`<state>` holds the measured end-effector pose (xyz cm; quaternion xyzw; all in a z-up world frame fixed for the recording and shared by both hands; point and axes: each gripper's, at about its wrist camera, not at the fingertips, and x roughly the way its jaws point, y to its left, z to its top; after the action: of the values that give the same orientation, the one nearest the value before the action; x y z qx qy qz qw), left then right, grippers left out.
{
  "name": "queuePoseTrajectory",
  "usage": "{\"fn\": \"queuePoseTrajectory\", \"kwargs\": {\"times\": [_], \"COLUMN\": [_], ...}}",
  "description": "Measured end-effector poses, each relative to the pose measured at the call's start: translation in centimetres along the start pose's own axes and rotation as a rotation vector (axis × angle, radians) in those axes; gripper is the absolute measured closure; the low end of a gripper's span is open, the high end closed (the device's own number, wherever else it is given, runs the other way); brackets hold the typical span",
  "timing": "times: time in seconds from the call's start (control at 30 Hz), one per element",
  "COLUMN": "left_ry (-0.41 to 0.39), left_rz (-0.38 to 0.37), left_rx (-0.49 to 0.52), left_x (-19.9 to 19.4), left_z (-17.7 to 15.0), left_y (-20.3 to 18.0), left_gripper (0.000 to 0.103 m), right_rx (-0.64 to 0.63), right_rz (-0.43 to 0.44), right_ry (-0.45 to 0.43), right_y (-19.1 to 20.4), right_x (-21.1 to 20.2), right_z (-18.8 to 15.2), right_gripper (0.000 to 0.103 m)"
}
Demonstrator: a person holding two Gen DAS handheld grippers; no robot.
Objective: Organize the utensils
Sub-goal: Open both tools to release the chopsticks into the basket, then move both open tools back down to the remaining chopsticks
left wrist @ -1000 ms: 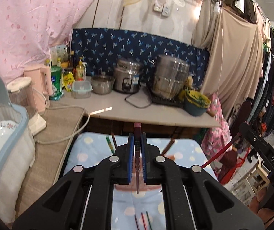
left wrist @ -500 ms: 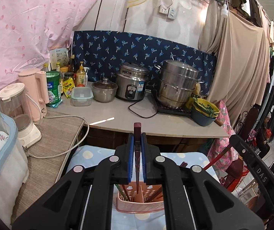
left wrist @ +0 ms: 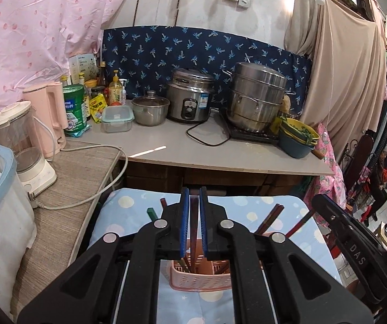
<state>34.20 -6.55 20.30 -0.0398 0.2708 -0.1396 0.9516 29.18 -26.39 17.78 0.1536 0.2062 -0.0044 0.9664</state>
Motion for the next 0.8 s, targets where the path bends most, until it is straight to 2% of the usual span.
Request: {"fn": "queuePoseTrajectory", "kwargs": {"times": [0.1, 0.17, 0.2, 0.27, 0.43, 0.63, 0.73, 0.8], "left_ry": [0.011, 0.003, -0.001, -0.009, -0.013, 0.001, 0.013, 0.02], "left_rz": [0.013, 0.028, 0.034, 0.048, 0.057, 0.057, 0.057, 0.055], "left_rx": [-0.002, 0.0, 0.004, 0.019, 0.044, 0.056, 0.056, 0.053], "left_x": [0.0, -0.3, -0.5, -1.0, -2.2, -3.5, -4.2, -4.9], "left_z": [-0.2, -0.3, -0.4, -0.6, -1.3, -2.6, -3.6, -4.3], "left_y": [0.3, 0.4, 0.4, 0.2, 0.1, 0.0, 0.0, 0.3], "left_gripper": [0.088, 0.076, 0.074, 0.074, 0.074, 0.072, 0.071, 0.07], "right_rx": [0.001, 0.007, 0.011, 0.016, 0.004, -0.053, -0.051, -0.053], "right_rz": [-0.003, 0.001, 0.005, 0.007, 0.002, -0.013, -0.007, -0.008], "right_ry": [-0.007, -0.013, -0.013, -0.017, -0.032, -0.025, -0.019, -0.012], "right_y": [0.0, -0.1, -0.1, -0.1, 0.1, 0.9, 0.8, 0.6], "right_x": [-0.4, -0.9, -1.1, -1.6, -3.2, -5.4, -6.6, -7.6], "right_z": [-0.1, 0.0, 0.0, 0.1, -0.4, -1.9, -2.9, -3.8], "right_gripper": [0.094, 0.091, 0.09, 0.081, 0.069, 0.063, 0.054, 0.053]}}
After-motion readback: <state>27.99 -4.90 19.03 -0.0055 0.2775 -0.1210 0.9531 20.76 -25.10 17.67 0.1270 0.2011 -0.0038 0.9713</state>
